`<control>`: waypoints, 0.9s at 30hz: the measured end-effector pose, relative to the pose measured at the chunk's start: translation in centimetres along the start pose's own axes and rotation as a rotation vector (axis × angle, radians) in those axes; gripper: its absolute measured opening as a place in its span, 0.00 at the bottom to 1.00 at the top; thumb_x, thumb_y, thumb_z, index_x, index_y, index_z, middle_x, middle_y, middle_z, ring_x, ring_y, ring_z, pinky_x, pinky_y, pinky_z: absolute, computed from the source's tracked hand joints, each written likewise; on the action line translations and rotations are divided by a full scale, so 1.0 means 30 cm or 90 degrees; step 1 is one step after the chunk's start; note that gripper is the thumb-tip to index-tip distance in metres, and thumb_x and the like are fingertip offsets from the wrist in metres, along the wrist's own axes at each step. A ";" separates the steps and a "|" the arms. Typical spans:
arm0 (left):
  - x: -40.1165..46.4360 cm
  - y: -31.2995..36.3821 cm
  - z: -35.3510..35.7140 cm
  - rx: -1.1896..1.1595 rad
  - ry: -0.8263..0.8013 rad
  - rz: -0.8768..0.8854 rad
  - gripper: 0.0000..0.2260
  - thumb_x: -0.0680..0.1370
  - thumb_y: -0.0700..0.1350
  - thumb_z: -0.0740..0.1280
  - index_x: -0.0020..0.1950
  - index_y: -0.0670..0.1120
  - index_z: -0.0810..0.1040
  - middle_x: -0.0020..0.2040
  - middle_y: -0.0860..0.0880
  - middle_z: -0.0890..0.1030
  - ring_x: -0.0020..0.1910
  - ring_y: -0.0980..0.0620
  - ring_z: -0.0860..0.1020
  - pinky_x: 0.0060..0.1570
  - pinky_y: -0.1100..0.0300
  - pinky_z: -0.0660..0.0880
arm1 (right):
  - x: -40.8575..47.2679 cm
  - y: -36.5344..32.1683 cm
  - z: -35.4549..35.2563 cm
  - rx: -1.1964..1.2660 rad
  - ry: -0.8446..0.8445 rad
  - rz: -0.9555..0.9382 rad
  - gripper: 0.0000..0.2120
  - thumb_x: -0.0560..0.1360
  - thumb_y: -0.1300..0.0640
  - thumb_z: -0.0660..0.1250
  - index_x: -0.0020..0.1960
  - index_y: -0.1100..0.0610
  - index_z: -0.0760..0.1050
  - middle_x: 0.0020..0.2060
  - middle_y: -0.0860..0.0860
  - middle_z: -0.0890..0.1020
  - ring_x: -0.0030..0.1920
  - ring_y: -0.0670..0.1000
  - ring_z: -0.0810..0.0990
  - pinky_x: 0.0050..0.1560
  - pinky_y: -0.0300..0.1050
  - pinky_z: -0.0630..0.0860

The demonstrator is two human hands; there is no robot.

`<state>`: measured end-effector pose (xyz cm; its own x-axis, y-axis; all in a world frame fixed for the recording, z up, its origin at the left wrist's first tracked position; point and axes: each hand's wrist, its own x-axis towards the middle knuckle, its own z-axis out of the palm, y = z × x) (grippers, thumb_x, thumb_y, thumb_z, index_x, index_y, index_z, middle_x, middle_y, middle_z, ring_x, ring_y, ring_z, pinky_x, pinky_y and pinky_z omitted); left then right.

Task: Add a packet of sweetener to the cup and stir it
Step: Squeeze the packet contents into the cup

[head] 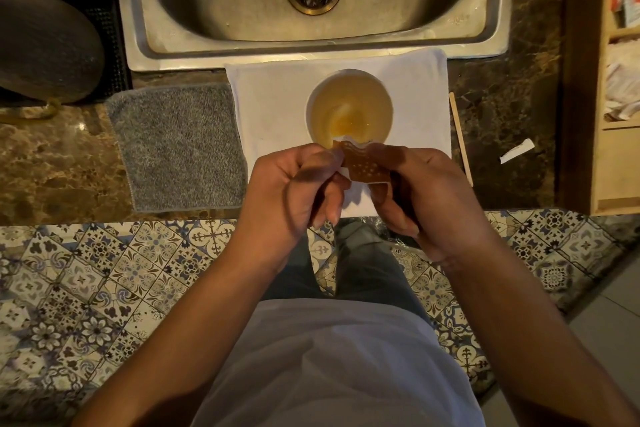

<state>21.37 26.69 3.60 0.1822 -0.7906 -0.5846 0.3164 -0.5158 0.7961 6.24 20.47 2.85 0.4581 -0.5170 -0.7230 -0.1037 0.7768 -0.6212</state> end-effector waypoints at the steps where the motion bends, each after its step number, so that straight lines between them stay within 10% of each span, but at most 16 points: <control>1: 0.000 0.001 0.000 0.003 -0.005 -0.008 0.19 0.83 0.37 0.59 0.32 0.39 0.75 0.22 0.48 0.74 0.22 0.45 0.62 0.26 0.56 0.62 | 0.000 0.001 0.000 0.000 -0.007 -0.003 0.24 0.81 0.52 0.63 0.28 0.59 0.73 0.16 0.50 0.68 0.15 0.46 0.62 0.21 0.36 0.61; 8: 0.002 -0.001 -0.002 0.020 -0.011 -0.050 0.15 0.84 0.36 0.56 0.37 0.39 0.72 0.23 0.48 0.75 0.23 0.48 0.64 0.26 0.60 0.63 | -0.002 0.015 -0.004 -0.005 -0.041 -0.040 0.23 0.81 0.49 0.63 0.29 0.57 0.75 0.17 0.49 0.68 0.17 0.46 0.62 0.22 0.36 0.61; 15: -0.003 0.000 -0.004 0.028 -0.014 -0.060 0.16 0.84 0.39 0.58 0.37 0.38 0.75 0.22 0.48 0.74 0.20 0.51 0.63 0.23 0.62 0.63 | -0.004 0.015 0.000 -0.022 -0.034 -0.052 0.22 0.84 0.56 0.58 0.45 0.77 0.71 0.19 0.50 0.68 0.18 0.45 0.62 0.21 0.36 0.61; 27: -0.007 0.011 0.009 0.047 -0.002 -0.039 0.19 0.84 0.41 0.58 0.35 0.40 0.74 0.21 0.50 0.73 0.20 0.54 0.66 0.25 0.61 0.64 | -0.013 -0.001 0.016 -0.072 -0.016 -0.044 0.15 0.84 0.57 0.59 0.45 0.61 0.79 0.22 0.48 0.72 0.21 0.44 0.65 0.23 0.34 0.64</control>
<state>21.19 26.61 4.02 0.1618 -0.7579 -0.6320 0.2575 -0.5858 0.7684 6.47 20.83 3.29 0.4896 -0.5574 -0.6705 -0.1700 0.6932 -0.7004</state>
